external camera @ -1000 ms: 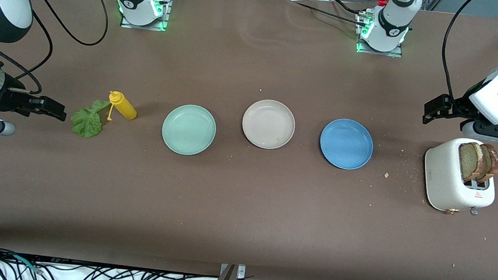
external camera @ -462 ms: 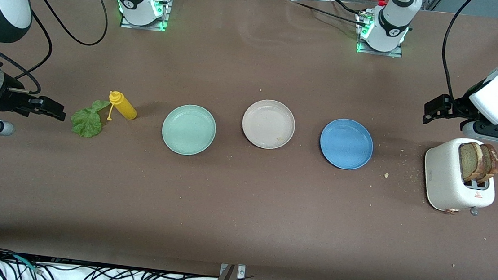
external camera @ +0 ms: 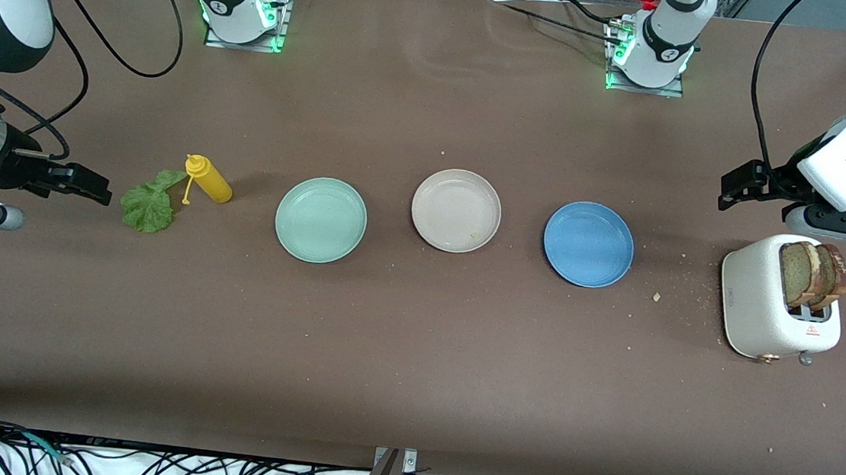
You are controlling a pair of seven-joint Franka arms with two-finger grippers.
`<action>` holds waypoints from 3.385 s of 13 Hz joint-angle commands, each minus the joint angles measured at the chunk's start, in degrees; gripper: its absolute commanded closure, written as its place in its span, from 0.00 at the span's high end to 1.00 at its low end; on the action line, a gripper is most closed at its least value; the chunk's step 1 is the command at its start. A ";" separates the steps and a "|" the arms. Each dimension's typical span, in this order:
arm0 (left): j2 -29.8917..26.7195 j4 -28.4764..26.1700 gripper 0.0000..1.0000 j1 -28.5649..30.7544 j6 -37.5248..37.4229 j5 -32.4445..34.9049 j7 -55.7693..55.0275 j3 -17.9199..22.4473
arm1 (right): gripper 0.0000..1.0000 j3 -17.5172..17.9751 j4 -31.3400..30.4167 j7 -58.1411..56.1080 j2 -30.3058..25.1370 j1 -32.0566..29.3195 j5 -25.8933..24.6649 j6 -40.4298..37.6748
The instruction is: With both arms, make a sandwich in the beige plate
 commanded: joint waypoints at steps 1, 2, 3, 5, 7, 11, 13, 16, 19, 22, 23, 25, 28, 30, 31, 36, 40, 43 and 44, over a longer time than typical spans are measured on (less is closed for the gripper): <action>0.91 1.83 1.00 0.36 -0.52 1.02 0.96 -0.06 | 1.00 0.09 -0.62 0.12 -0.70 -0.12 0.53 -0.04; 0.91 1.83 1.00 0.36 -0.52 1.02 0.96 -0.07 | 1.00 0.09 -0.62 0.12 -0.70 -0.29 0.53 -0.04; 0.91 1.83 1.00 0.36 -0.52 1.02 0.96 -0.07 | 1.00 0.09 -0.62 0.30 -0.70 -0.29 0.61 -0.04; 0.91 1.74 1.00 0.36 -0.52 1.02 0.96 -0.07 | 1.00 0.09 -0.62 0.38 -0.70 -0.29 0.61 -0.12; 0.99 1.74 1.00 0.36 -0.52 1.02 1.04 -0.07 | 1.00 0.09 -0.62 0.30 -0.70 -0.29 0.53 -0.21; 0.99 1.57 1.00 0.45 -0.52 1.02 1.13 -0.07 | 1.00 0.09 -0.62 0.30 -0.70 -0.30 0.61 -0.12; 1.17 1.48 1.00 0.54 -0.52 1.02 1.22 -0.07 | 1.00 0.09 -0.62 0.30 -0.70 -0.38 0.61 -0.12; 1.26 1.30 1.00 0.62 -0.61 0.94 1.05 -0.07 | 1.00 0.09 -0.62 0.30 -0.70 -0.38 0.61 -0.12; 1.34 1.39 1.00 1.06 -2.02 0.41 1.31 -0.07 | 1.00 0.09 -0.62 0.38 -0.70 -0.47 0.61 -0.12; 2.48 1.74 1.00 2.03 -2.02 1.11 1.39 -0.07 | 1.00 0.09 -0.71 0.38 -0.70 -0.47 0.70 -0.21; 3.10 1.74 1.00 2.29 -1.84 1.46 1.48 0.20 | 1.00 0.09 -0.62 0.38 -0.70 -0.47 0.70 -0.21; 3.37 1.74 1.00 3.61 -1.58 4.61 1.83 0.11 | 1.00 0.09 -0.62 0.38 -0.70 -0.47 0.70 -0.21; 4.16 1.66 1.00 4.67 -0.52 4.89 4.03 0.11 | 1.00 0.09 -0.71 0.38 -0.70 -0.47 0.70 -0.21; 4.16 1.66 1.00 4.58 -0.52 4.89 3.95 0.11 | 1.00 0.09 -0.62 0.38 -0.70 -0.47 0.70 -0.21; 4.16 1.66 1.00 4.58 -0.52 4.89 3.94 0.11 | 1.00 0.09 -0.71 0.47 -0.70 -0.47 0.70 -0.21; 4.16 1.57 1.00 4.84 -0.52 4.89 4.21 0.20 | 1.00 0.09 -0.62 0.39 -0.70 -0.47 0.70 -0.12; 5.48 0.17 1.00 7.47 2.89 4.98 10.00 0.20 | 1.00 0.09 -0.62 0.47 -0.70 -0.73 0.70 -0.12; 7.67 -0.97 1.00 8.62 5.88 11.03 12.20 0.20 | 1.00 0.09 -0.62 0.47 -0.70 -0.82 0.70 -0.12; 7.59 -2.72 1.00 9.67 8.15 11.39 12.29 0.20 | 1.00 0.09 -0.62 0.47 -0.61 -0.73 0.70 -0.12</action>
